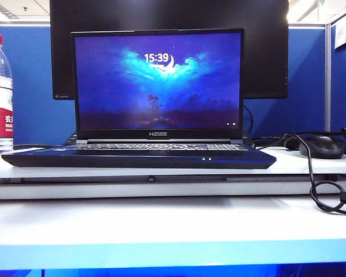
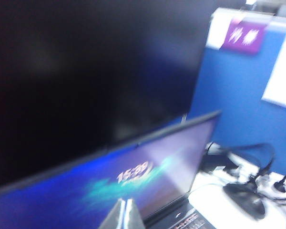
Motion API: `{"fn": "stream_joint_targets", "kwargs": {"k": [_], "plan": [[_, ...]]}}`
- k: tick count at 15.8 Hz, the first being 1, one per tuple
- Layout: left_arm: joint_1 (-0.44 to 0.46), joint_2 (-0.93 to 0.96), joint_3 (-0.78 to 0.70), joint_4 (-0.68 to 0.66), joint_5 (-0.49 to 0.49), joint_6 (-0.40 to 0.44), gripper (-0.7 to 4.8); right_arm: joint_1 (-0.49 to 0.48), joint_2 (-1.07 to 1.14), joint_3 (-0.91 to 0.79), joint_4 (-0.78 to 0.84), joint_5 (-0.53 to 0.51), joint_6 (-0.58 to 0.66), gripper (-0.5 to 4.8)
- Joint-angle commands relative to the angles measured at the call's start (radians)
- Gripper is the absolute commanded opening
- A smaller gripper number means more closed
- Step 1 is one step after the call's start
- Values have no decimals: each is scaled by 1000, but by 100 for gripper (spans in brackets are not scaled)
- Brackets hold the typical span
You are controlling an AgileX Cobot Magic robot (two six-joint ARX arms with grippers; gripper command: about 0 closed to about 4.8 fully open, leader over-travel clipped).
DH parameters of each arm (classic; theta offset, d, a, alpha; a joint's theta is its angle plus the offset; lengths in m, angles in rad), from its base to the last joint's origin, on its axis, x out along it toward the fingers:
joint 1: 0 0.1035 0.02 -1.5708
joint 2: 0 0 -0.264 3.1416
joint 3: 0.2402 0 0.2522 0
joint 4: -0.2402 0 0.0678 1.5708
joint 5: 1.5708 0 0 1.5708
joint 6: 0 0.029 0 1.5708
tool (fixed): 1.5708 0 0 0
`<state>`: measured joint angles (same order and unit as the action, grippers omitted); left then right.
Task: Open the lid of the black laptop.
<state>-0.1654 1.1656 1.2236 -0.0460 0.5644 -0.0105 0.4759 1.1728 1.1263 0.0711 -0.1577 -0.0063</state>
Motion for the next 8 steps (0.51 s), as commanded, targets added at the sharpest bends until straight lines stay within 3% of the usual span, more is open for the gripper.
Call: {"fn": "stream_joint_targets", "kwargs": {"k": [1,3,8], "plan": [[1,-156,-27,-114,-5,18,21,27,-173,-113,14,18,41,-1],[0,-354,-164,-125,-33,-58,21,35,-338,-231,8,75,67,-1],[1,-874,-513,-189,-222,-183,17,35,-611,-422,-40,115,85,-1]]}}
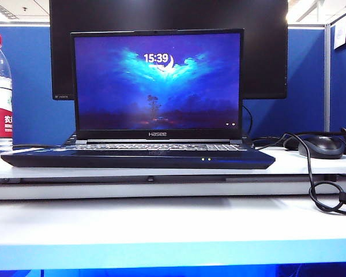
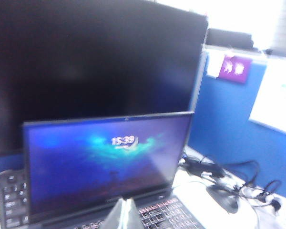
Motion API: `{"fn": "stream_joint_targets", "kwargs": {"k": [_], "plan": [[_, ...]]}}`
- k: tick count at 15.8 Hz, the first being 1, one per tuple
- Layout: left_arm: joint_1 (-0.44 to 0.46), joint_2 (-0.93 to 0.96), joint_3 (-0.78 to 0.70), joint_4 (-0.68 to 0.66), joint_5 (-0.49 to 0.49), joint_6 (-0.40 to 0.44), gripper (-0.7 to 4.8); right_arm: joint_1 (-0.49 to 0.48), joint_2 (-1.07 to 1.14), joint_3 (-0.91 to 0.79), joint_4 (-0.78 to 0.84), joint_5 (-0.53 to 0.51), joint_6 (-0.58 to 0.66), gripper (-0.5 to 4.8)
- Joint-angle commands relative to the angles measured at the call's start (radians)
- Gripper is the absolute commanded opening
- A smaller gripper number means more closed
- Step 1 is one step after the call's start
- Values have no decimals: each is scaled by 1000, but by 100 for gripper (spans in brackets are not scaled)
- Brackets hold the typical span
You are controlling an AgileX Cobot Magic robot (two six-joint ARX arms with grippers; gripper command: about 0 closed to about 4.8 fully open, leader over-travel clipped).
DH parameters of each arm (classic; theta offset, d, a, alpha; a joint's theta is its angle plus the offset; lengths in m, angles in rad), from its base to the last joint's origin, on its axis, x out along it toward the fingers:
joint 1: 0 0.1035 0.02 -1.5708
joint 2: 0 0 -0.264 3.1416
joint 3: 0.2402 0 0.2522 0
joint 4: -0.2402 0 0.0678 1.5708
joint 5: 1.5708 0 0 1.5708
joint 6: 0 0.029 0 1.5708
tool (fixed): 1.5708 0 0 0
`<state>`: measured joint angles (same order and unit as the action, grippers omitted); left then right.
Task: Open the lid of the black laptop.
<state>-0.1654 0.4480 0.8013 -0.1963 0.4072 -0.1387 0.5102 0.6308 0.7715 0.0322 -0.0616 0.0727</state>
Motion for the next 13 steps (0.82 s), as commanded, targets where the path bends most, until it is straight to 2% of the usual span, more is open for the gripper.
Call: {"fn": "stream_joint_targets", "kwargs": {"k": [1,5,7,10,11,13], "plan": [[1,-232,-124,-94,-80,-64,17,0,-101,-107,-2,20,8,-1],[0,-419,-195,-236,-97,-114,17,0,-223,-269,-2,61,58,-1],[1,-444,-242,-323,-97,-146,18,0,-281,-372,-10,138,111,-1],[1,-444,-259,-378,-97,-274,21,-3,-320,-427,-88,136,111,-1],[1,-444,-259,-378,-88,-354,22,-3,-319,-428,-144,135,111,-1],[0,-444,-259,-379,-90,-367,22,-2,-320,-428,-224,135,111,-1]]}}
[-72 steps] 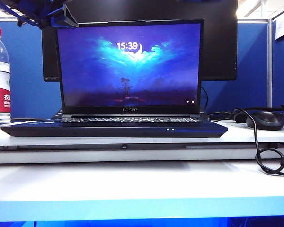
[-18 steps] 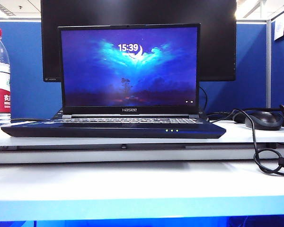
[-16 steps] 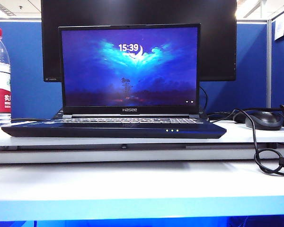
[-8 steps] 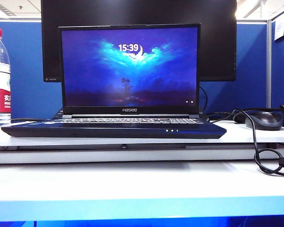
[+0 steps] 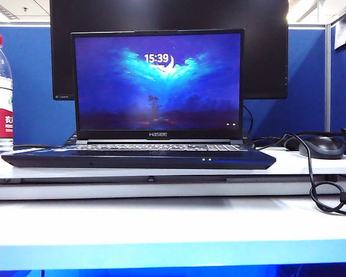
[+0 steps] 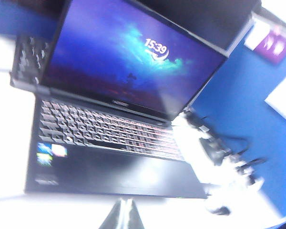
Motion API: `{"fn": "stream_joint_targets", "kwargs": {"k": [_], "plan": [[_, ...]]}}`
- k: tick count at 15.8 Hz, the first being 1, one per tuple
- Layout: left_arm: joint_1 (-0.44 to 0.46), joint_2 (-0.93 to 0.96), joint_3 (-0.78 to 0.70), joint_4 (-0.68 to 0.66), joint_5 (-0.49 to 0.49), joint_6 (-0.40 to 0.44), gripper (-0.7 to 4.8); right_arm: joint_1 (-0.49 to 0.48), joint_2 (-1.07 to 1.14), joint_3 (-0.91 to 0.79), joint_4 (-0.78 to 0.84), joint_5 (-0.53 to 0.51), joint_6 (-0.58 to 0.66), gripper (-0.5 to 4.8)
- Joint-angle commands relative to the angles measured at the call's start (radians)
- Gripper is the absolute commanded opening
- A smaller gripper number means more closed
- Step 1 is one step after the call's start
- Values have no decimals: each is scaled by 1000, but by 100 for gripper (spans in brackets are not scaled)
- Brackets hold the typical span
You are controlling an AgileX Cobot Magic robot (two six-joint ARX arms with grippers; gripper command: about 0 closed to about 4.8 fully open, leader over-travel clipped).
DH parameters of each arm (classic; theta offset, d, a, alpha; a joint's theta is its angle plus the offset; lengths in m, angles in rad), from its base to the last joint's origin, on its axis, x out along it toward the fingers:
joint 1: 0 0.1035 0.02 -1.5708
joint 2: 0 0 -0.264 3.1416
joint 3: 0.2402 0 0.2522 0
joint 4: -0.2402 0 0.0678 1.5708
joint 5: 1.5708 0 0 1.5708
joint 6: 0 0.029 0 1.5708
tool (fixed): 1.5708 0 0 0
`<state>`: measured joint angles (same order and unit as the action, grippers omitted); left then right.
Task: Open the lid of the black laptop.
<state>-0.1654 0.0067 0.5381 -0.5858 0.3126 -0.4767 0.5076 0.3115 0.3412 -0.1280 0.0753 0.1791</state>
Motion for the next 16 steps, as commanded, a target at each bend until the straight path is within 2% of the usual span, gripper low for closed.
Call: {"fn": "stream_joint_targets", "kwargs": {"k": [1,9,10,11,13,14,15,16], "plan": [[1,-3,5,11,3,-29,22,1,0,3,-94,-3,10,-1],[1,-3,5,11,5,-29,22,3,0,1,-78,-3,8,-1],[5,-3,5,8,-3,64,22,3,0,1,-78,-3,8,-1],[14,-3,5,12,-9,100,22,3,0,1,-78,-3,8,-1],[77,-3,-56,94,-13,105,22,3,0,0,-78,-3,8,-1],[95,-3,-112,174,-14,131,22,3,0,-1,-78,-3,8,-1],[138,-3,-211,308,-15,156,22,3,0,-1,-79,-3,8,-1],[169,-3,-255,368,-29,155,22,3,0,-1,-79,-3,8,-1]]}}
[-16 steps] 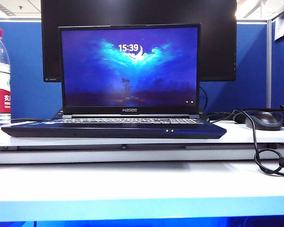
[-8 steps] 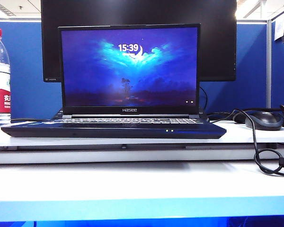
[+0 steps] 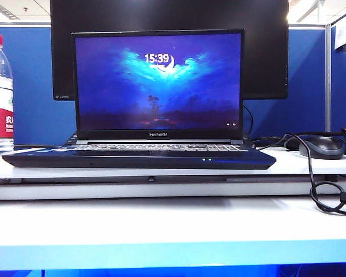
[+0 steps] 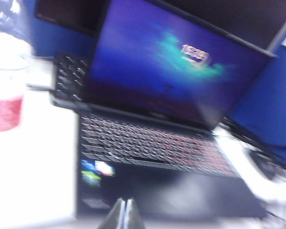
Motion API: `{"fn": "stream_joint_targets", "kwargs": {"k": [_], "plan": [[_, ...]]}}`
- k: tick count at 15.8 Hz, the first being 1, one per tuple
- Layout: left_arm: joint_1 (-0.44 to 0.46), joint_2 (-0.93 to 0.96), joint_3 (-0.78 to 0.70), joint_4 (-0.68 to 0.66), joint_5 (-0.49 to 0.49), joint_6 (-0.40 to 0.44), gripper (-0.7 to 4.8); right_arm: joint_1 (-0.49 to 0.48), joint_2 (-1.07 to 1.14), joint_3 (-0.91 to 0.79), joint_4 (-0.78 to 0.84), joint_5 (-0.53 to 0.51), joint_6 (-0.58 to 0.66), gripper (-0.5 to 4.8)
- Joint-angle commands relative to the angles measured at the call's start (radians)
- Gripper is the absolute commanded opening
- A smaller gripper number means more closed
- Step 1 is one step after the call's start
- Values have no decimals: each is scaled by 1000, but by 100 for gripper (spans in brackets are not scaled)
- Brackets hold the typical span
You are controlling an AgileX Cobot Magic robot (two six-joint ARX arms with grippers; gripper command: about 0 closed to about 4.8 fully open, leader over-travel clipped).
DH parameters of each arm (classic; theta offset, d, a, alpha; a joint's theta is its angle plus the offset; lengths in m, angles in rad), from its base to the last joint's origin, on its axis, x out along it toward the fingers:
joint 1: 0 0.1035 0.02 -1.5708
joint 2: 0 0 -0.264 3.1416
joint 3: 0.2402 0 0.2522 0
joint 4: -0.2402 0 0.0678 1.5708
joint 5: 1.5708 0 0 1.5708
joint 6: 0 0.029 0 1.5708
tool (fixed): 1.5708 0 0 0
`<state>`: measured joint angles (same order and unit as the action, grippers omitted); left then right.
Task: Open the lid of the black laptop.
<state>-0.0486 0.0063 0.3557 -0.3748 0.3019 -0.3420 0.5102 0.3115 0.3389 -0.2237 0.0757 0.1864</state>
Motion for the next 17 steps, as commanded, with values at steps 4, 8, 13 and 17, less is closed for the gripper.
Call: {"fn": "stream_joint_targets", "kwargs": {"k": [4,8,13,17], "plan": [[90,-3,-180,322,-245,105,22,0,0,1,17,-3,1,-1],[90,-3,-271,336,-257,186,22,0,0,1,17,-3,0,-1],[90,-3,-349,381,-258,267,22,0,0,1,17,-3,1,-1],[87,-3,-349,376,-264,312,22,0,0,1,16,-3,0,-1]]}}
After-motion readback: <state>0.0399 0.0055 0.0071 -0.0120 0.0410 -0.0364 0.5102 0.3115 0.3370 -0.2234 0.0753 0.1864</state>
